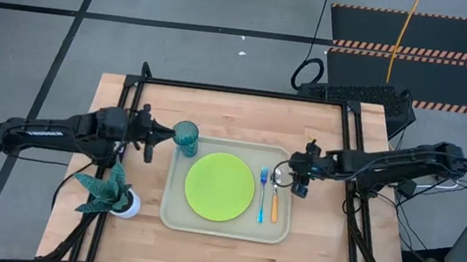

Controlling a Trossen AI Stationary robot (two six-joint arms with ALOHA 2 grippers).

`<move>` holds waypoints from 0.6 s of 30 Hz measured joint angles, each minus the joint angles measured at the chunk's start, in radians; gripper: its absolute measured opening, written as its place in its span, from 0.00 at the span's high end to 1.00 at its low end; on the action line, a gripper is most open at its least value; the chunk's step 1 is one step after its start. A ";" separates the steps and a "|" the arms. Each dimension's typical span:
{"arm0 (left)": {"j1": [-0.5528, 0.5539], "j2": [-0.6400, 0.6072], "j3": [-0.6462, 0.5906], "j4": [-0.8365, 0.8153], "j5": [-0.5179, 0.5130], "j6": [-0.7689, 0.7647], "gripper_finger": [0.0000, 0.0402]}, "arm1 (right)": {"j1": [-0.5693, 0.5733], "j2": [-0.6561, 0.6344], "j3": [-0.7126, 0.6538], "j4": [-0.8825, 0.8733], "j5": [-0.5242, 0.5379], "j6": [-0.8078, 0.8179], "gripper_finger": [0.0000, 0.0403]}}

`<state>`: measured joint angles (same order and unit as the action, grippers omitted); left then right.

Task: Pick and place plate/cup/fork/spoon on tray
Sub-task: Adjust the gray serving tray

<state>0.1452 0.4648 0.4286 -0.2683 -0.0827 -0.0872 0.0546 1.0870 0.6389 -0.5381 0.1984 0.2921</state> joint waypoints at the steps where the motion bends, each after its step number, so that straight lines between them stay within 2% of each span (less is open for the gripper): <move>1: 0.000 0.012 0.000 -0.008 0.000 -0.007 0.90 | -0.001 0.015 0.000 0.002 0.042 -0.004 0.67; 5: 0.000 0.048 0.000 -0.015 -0.001 -0.001 0.90 | -0.026 0.066 0.000 0.039 0.141 -0.038 0.67; 13: 0.000 0.051 0.000 -0.030 -0.104 0.061 0.90 | -0.083 0.120 0.000 0.106 0.084 -0.097 0.67; 18: 0.000 0.051 0.000 -0.053 -0.099 0.091 0.90 | -0.089 0.122 0.001 0.114 0.084 -0.107 0.67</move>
<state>0.1452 0.5159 0.4286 -0.3214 -0.1817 0.0037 -0.0341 1.2087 0.6395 -0.4236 0.2821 0.1852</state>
